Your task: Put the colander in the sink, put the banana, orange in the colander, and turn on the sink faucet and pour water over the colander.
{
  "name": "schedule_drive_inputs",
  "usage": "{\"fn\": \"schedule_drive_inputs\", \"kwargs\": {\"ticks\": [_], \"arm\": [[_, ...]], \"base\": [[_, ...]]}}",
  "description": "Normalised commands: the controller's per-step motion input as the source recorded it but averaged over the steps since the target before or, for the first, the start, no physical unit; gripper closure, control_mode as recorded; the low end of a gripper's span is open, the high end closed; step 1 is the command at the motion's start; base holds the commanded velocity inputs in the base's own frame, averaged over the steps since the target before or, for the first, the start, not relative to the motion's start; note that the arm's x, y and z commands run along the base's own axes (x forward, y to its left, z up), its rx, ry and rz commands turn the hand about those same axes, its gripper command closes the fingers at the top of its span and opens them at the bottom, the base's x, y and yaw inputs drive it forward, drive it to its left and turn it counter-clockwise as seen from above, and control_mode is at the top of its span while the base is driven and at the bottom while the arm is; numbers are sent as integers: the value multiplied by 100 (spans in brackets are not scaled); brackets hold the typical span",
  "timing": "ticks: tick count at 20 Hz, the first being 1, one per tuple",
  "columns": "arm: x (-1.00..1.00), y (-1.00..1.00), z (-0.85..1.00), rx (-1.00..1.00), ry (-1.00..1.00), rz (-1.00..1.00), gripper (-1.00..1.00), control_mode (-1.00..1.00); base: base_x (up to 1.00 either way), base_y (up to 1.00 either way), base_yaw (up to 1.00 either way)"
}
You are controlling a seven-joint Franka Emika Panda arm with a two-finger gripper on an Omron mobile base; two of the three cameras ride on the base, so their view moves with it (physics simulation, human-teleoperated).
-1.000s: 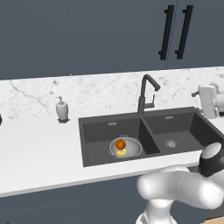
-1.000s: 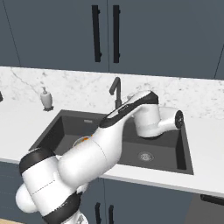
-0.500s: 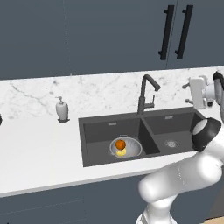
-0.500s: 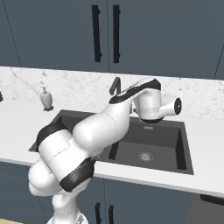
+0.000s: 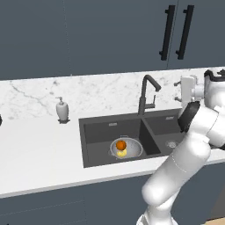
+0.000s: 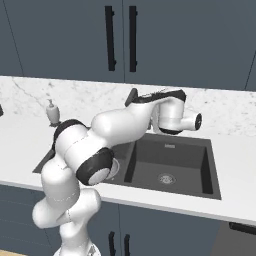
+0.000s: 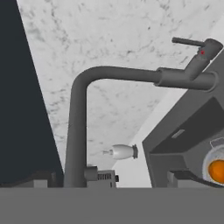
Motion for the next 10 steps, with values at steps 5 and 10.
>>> {"fn": "schedule_drive_inputs", "kwargs": {"ticks": [5,10], "arm": [[35,0,-10,19,-7,11,-100,-100],[13,0,0,20,-12,8,-100,-100]], "base": [[0,0,0],[0,0,0]]}}
